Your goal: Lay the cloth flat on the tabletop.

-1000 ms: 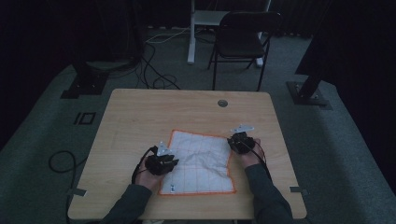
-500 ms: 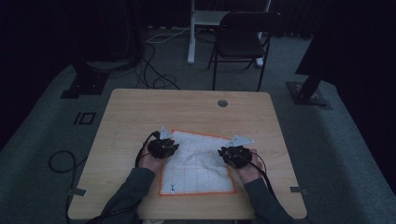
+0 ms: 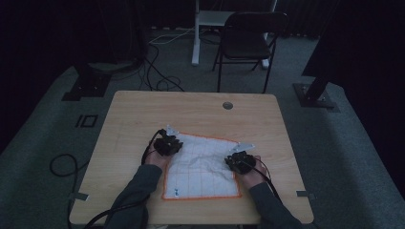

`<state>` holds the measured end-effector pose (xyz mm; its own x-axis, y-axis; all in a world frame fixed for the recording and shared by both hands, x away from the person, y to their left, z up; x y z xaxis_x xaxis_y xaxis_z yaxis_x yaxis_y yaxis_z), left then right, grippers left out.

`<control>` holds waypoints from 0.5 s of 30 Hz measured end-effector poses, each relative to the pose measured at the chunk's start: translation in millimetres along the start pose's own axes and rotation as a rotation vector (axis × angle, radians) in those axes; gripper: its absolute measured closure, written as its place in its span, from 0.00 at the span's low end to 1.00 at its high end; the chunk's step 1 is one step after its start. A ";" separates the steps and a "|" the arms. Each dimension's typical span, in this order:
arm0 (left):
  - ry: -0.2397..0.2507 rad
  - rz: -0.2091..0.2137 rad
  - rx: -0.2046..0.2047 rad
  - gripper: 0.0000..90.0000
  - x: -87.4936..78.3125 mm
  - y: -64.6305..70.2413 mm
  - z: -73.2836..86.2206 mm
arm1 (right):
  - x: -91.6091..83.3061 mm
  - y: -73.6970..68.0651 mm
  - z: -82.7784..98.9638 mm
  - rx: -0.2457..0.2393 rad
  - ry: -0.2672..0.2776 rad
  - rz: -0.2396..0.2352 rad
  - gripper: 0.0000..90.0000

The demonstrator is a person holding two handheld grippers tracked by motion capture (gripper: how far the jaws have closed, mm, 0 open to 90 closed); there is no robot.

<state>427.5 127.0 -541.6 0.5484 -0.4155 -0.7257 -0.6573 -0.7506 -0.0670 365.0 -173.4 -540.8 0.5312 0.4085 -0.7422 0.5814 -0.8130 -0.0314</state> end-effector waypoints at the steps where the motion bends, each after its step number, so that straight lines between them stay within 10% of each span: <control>1: 0.000 0.000 0.000 0.83 0.0 0.0 0.0 | 1.2 2.1 -0.7 -0.002 0.004 0.003 0.89; 15: 0.018 -0.033 -0.044 0.80 3.0 -14.7 0.8 | 19.4 26.7 -18.5 0.011 0.038 0.070 0.86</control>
<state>438.4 137.2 -543.4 0.5793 -0.3987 -0.7109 -0.6151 -0.7861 -0.0604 402.3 -179.5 -543.7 0.5930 0.3660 -0.7172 0.5356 -0.8444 0.0120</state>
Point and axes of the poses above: each handheld gripper's, and its own axes: x roughly forward along the jaws, z roughly out of its underside, y roughly to its right, the point moved 1 cm from there along x, roughly forward along the jaws, and after that the axes turned 6 degrees about x, right-handed, at the moved point
